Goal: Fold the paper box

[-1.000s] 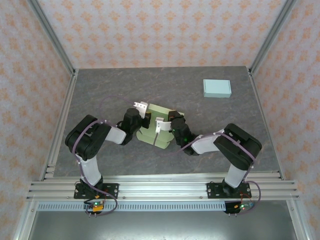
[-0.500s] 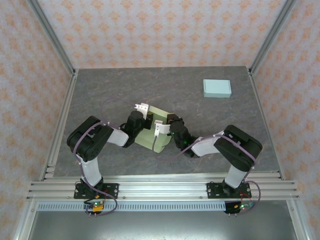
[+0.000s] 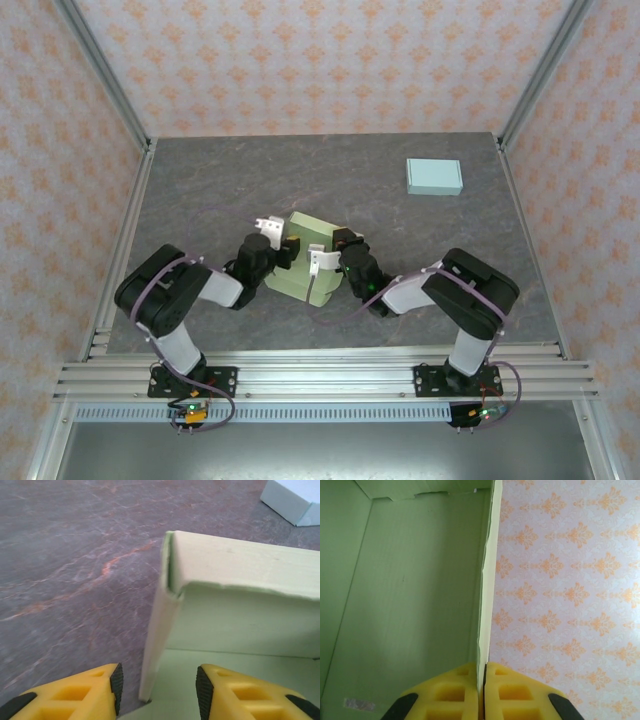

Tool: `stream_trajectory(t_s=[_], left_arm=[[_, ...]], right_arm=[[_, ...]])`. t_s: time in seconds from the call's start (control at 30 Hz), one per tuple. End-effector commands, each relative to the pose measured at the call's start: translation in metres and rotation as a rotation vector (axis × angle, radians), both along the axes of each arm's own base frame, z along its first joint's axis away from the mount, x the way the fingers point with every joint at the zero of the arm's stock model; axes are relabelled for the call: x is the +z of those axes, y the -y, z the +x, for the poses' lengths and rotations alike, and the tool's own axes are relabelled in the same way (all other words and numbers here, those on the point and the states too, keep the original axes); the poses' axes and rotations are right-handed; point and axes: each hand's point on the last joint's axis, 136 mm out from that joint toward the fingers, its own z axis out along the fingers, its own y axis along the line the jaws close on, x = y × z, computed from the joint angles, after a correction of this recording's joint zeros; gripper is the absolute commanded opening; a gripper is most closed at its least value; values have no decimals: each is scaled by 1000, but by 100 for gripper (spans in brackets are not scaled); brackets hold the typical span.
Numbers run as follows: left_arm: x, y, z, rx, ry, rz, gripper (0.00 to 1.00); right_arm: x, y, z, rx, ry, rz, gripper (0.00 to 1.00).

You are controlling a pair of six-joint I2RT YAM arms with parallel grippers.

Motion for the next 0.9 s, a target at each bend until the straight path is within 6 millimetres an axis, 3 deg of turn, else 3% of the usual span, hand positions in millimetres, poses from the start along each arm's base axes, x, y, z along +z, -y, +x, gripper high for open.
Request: stream_trajectory(t_s=[0.0, 0.13, 0.4, 0.6, 0.87], left_arm=[[31, -12, -5, 32, 88, -42, 47], [37, -28, -11, 49, 102, 39, 48], [35, -11, 11, -42, 143, 145, 48], [26, 12, 10, -178, 99, 167, 46], [18, 28, 8, -207, 114, 89, 43]], right_arm=[[-50, 13, -10, 4, -102, -173, 8], [-50, 15, -12, 9, -105, -187, 8], [-61, 5, -24, 22, -98, -273, 9], [-47, 12, -26, -2, -74, -244, 9], [-22, 13, -40, 57, -84, -195, 10]])
